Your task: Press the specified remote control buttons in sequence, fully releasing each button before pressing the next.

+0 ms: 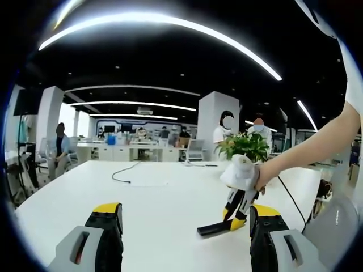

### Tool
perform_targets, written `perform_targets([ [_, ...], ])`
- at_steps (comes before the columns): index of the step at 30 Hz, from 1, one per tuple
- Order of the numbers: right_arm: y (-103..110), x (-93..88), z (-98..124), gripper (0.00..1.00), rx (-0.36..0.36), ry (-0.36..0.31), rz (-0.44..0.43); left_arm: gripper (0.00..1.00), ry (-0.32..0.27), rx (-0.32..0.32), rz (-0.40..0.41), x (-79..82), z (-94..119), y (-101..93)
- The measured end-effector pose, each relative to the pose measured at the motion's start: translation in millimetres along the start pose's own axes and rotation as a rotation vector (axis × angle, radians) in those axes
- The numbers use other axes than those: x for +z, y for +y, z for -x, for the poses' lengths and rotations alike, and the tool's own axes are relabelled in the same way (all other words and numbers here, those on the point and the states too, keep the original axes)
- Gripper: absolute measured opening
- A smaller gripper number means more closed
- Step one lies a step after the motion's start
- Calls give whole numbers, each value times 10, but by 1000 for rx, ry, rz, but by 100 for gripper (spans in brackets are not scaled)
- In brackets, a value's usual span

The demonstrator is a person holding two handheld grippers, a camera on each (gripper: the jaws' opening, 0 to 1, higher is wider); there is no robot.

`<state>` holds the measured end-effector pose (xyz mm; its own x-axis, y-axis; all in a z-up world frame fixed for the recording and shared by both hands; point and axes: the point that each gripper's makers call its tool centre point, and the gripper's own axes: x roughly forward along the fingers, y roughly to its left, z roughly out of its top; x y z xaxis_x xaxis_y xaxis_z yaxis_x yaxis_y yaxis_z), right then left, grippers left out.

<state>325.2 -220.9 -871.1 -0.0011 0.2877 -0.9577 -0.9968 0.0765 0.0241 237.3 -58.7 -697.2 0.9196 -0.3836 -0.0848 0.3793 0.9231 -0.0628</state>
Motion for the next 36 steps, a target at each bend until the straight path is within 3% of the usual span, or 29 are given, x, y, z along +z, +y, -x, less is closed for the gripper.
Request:
perform_targets([
  [36, -225, -6, 2, 21, 5, 54, 18, 95, 13, -10, 11, -30, -1, -8],
])
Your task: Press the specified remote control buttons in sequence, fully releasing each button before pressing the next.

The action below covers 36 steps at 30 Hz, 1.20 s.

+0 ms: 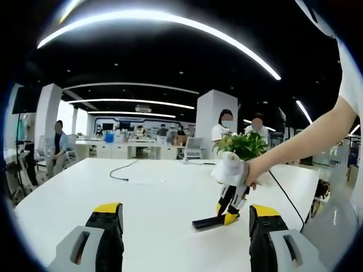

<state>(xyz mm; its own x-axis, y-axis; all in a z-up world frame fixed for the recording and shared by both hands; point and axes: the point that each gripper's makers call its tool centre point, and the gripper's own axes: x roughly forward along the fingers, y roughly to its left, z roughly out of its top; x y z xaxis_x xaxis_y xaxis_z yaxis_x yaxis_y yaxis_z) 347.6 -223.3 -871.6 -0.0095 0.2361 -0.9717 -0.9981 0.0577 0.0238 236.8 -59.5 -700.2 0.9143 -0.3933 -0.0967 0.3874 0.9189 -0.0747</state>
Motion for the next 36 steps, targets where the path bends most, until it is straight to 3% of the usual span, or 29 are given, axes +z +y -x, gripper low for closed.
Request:
perform_targets([
  [36, -178, -27, 12, 21, 7, 42, 20, 95, -4, 24, 2, -12, 10, 61],
])
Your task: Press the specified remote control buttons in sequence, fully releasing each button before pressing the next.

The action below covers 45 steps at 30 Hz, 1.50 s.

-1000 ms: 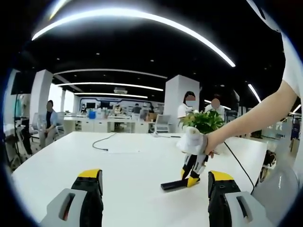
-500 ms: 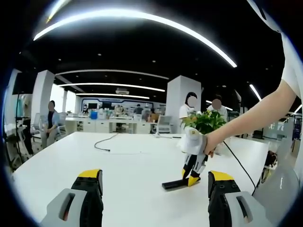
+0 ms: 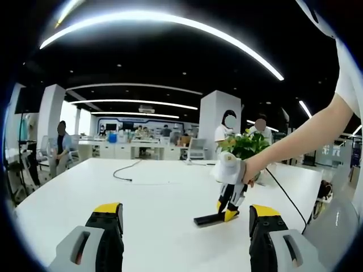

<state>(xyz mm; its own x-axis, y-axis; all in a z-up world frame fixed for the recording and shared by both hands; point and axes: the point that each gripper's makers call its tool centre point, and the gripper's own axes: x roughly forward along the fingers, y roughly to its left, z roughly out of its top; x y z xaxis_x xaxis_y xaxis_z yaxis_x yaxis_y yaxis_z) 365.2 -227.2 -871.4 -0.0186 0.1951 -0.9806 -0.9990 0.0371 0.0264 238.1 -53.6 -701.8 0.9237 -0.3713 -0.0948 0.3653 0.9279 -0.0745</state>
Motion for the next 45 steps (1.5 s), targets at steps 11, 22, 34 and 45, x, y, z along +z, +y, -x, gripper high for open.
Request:
perform_targets([
  [11, -43, -5, 1, 21, 6, 4, 11, 95, -3, -1, 7, 3, 3, 4],
  [22, -83, -8, 4, 21, 7, 2, 15, 95, -1, -7, 12, 4, -1, -6],
  [34, -147, -12, -2, 21, 9, 12, 15, 95, 8, -18, 19, -13, -12, -27],
  [45, -197, -16, 2, 21, 11, 20, 22, 95, 18, -23, 19, -32, -17, -39],
])
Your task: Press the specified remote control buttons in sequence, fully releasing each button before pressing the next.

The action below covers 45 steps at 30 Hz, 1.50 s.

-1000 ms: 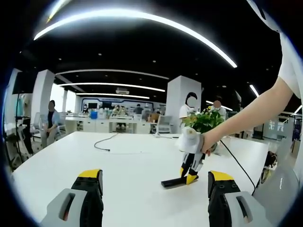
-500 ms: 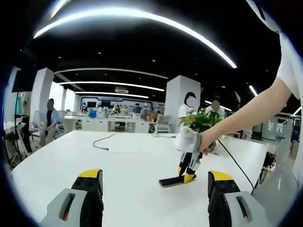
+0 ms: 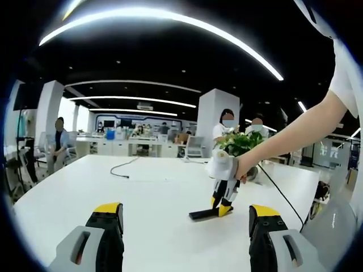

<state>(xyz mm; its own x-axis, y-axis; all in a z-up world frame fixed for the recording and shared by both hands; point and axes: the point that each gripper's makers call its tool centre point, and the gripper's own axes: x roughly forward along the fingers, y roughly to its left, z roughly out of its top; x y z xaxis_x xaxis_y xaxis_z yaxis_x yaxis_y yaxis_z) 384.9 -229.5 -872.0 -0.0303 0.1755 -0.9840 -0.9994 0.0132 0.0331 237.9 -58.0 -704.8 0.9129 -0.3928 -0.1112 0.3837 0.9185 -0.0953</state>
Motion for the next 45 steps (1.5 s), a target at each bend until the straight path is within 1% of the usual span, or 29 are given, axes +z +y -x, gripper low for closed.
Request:
perform_targets([
  [12, -67, 0, -3, 21, 3, 5, 1, 95, 8, 4, 1, -18, -2, 12],
  [28, -131, -7, 3, 21, 6, 16, 25, 95, 10, 14, 2, -26, 0, 33],
  [31, -130, -3, 3, 21, 3, 7, 5, 95, 9, 13, 2, -26, -2, 31],
  [33, -120, -7, 2, 21, -4, 6, 22, 95, 10, 10, 1, -26, -3, 24],
  [35, -119, -8, 4, 21, -12, 0, 18, 95, 10, 8, 0, -26, -3, 20],
  [39, -109, -10, 14, 21, -33, -35, 28, 95, 8, 6, 1, -23, -4, 17],
  [43, -122, -13, 20, 22, -41, -66, -10, 95, 8, 5, -1, -20, -2, 13],
  [45, -118, -10, 18, 22, -49, -71, -18, 95, 6, 6, -1, -17, 0, 17],
])
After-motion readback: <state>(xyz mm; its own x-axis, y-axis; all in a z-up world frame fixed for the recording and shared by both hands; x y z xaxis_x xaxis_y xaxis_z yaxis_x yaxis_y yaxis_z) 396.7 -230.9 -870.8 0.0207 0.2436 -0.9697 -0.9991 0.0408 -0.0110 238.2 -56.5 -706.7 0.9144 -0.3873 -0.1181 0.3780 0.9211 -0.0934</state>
